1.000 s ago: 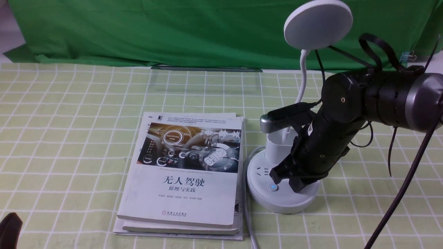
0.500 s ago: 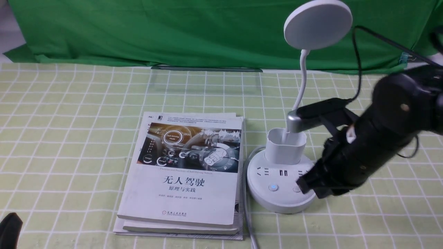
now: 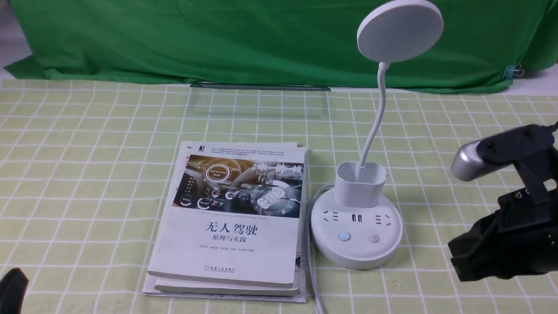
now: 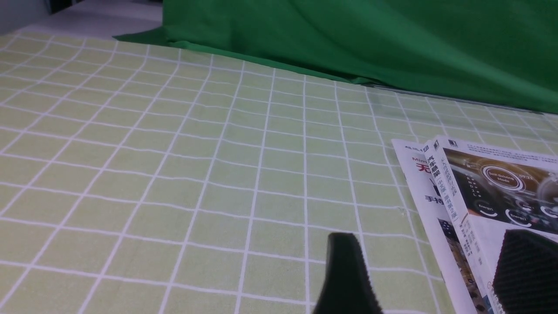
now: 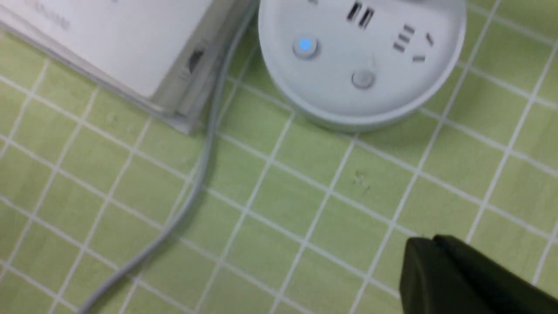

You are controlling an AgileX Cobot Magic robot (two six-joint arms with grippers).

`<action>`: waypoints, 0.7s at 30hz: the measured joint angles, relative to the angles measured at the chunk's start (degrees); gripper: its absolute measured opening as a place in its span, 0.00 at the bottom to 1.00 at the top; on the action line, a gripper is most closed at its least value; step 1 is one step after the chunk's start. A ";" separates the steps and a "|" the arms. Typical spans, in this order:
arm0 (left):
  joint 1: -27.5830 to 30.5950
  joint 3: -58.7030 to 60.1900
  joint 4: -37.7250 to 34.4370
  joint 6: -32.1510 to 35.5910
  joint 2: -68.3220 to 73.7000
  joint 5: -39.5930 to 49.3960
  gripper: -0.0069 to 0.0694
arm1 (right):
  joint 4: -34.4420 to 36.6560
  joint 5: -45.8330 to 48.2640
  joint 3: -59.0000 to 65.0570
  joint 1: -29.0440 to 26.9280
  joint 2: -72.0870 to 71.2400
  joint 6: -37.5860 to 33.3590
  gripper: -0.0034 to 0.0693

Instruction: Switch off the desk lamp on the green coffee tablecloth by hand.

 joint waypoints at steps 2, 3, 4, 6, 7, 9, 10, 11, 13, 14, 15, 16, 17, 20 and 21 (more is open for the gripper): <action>0.00 0.00 0.00 0.00 0.00 0.00 0.63 | -0.80 -2.35 0.14 0.00 -1.26 0.02 0.12; 0.00 0.00 0.00 0.00 0.00 0.00 0.63 | -1.38 -3.55 0.50 0.00 -2.00 -0.05 0.11; 0.00 0.00 0.00 0.00 0.00 0.00 0.63 | -2.03 -4.57 1.07 -0.29 -2.84 -0.18 0.10; 0.00 0.00 0.00 0.00 0.00 0.00 0.63 | -2.60 -8.08 3.93 -1.83 -6.12 -0.69 0.10; 0.00 0.00 0.00 0.00 0.00 0.00 0.63 | -2.88 -9.63 5.66 -2.92 -7.87 -0.85 0.10; 0.00 0.00 0.06 0.00 0.00 0.00 0.63 | -3.08 -13.37 10.64 -6.04 -12.60 -1.05 0.10; 0.00 0.00 0.06 0.00 0.00 0.00 0.63 | -3.10 -15.50 13.93 -7.97 -15.78 -1.12 0.10; 0.00 0.00 0.06 0.00 0.00 0.00 0.63 | -3.10 -17.11 16.79 -9.58 -18.60 -1.18 0.10; 0.00 0.00 0.06 0.00 0.00 0.00 0.63 | -3.20 -20.75 23.37 -13.32 -26.47 -1.36 0.10; 0.00 0.00 0.06 0.00 0.00 0.00 0.63 | -3.22 -22.99 27.70 -15.71 -30.76 -1.57 0.10; 0.00 0.00 0.06 0.00 0.00 0.00 0.63 | -3.21 -24.40 30.44 -17.23 -35.14 -2.00 0.10; 0.00 0.00 0.06 0.00 0.00 0.00 0.63 | -3.28 -25.77 33.72 -18.95 -39.41 -2.54 0.10; 0.00 0.00 0.06 0.00 0.00 0.00 0.63 | -3.33 -26.63 36.75 -20.20 -42.71 -3.23 0.10; 0.00 0.00 0.06 0.00 0.00 0.00 0.63 | -3.39 -27.54 43.64 -23.54 -52.97 -4.63 0.10; 0.00 0.00 0.06 0.00 0.00 0.00 0.63 | -3.38 -27.57 45.69 -24.11 -56.51 -5.06 0.10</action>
